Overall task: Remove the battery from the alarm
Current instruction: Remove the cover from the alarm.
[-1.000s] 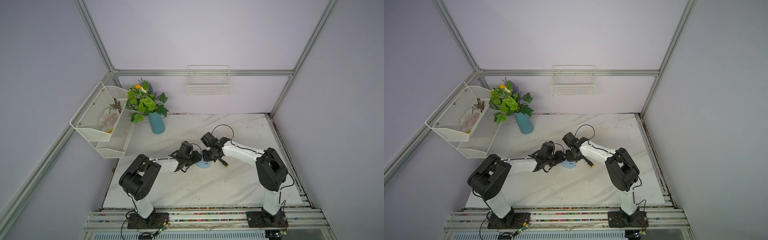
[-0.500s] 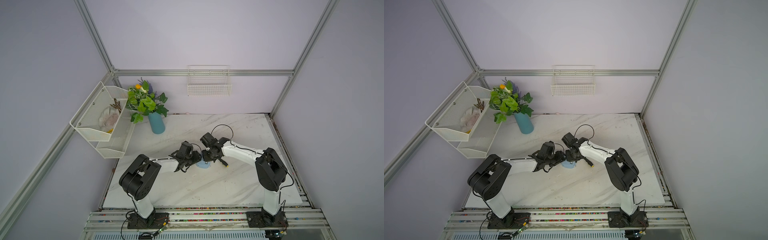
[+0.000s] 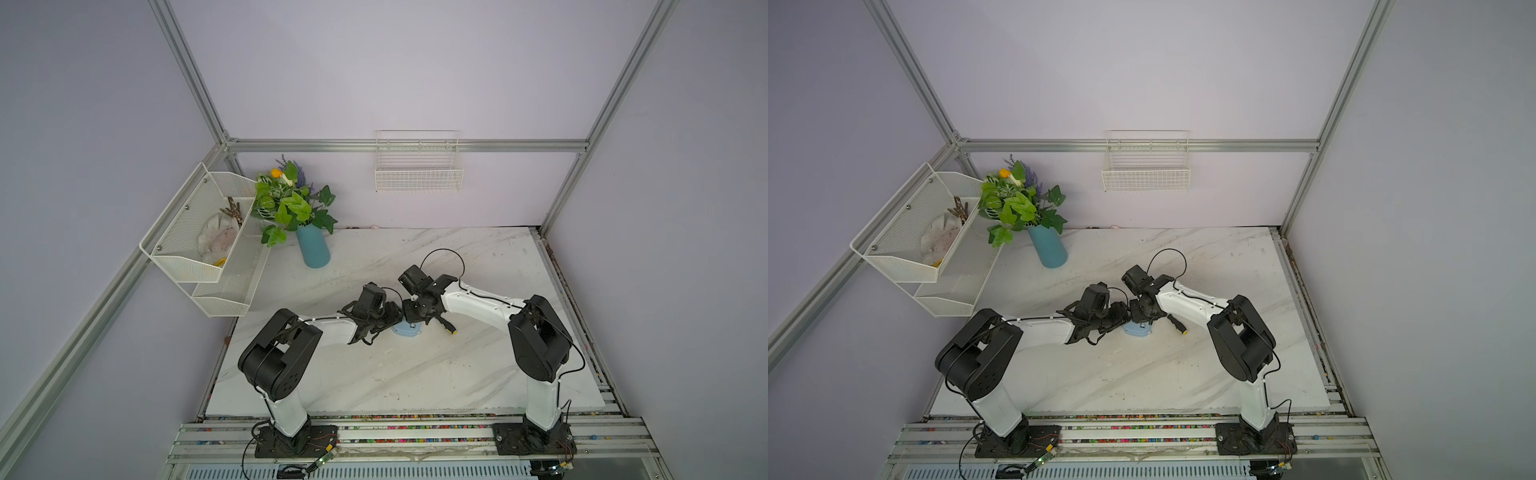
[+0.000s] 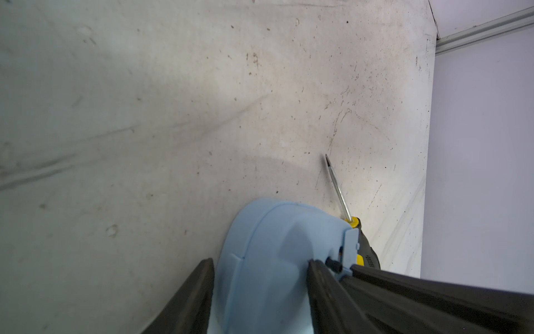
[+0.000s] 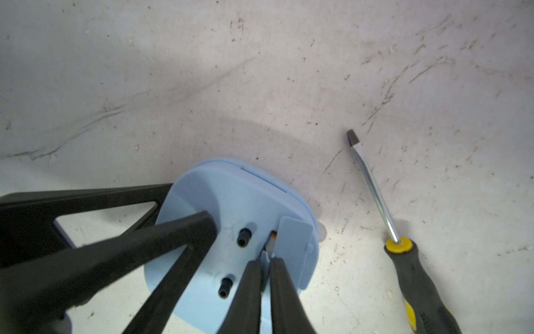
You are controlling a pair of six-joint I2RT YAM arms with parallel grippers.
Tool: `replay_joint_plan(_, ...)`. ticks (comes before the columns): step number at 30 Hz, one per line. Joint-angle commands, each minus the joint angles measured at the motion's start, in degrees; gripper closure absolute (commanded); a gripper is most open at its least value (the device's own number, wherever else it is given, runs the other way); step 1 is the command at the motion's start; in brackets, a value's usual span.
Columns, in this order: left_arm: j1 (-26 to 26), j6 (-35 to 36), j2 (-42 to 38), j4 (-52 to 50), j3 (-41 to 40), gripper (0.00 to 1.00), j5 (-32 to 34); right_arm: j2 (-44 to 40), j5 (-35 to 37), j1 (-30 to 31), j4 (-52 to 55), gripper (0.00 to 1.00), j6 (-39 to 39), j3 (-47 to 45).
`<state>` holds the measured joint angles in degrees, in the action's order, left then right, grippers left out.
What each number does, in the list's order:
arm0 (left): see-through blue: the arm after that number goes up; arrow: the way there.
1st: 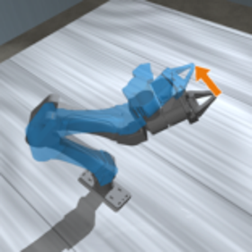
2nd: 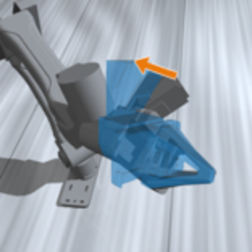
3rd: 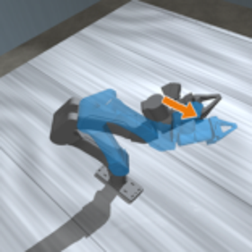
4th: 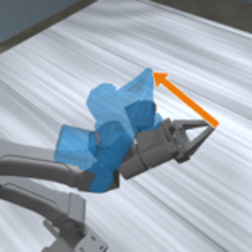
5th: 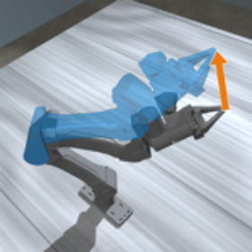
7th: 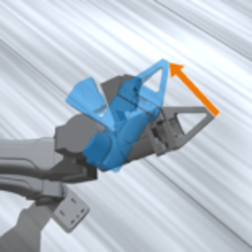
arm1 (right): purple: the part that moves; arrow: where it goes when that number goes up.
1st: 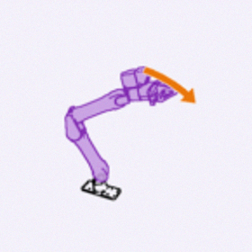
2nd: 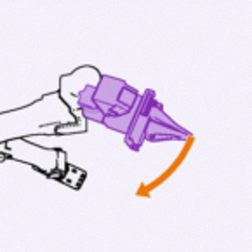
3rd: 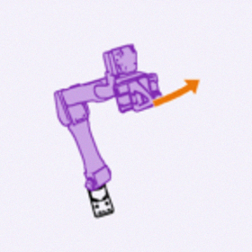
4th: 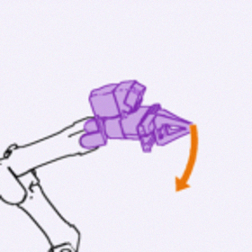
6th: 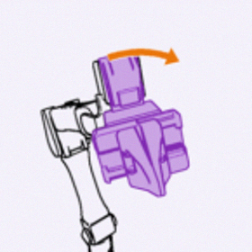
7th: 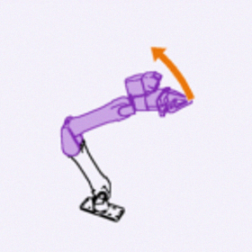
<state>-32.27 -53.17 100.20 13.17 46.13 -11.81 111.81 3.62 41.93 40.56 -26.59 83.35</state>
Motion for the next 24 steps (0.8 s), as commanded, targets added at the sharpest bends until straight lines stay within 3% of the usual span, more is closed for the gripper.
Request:
replay_joint_plan(1,-1.13,0.78,2.51,-10.09,-3.8,0.45,-0.4,2.25,1.11,0.52,2.31,0.88,0.52,0.19)
replay_joint_plan(15,-1.13,0.98,2.76,-10.85,-3.15,0.45,-0.3,-1.56,2.39,0.69,3.12,1.0,0.93,-0.11)
replay_joint_plan(24,-1.13,1.22,3.0,-11.41,-2.46,0.44,-0.26,-8.03,11.09,-0.98,7.11,1.0,0.08,-0.88)
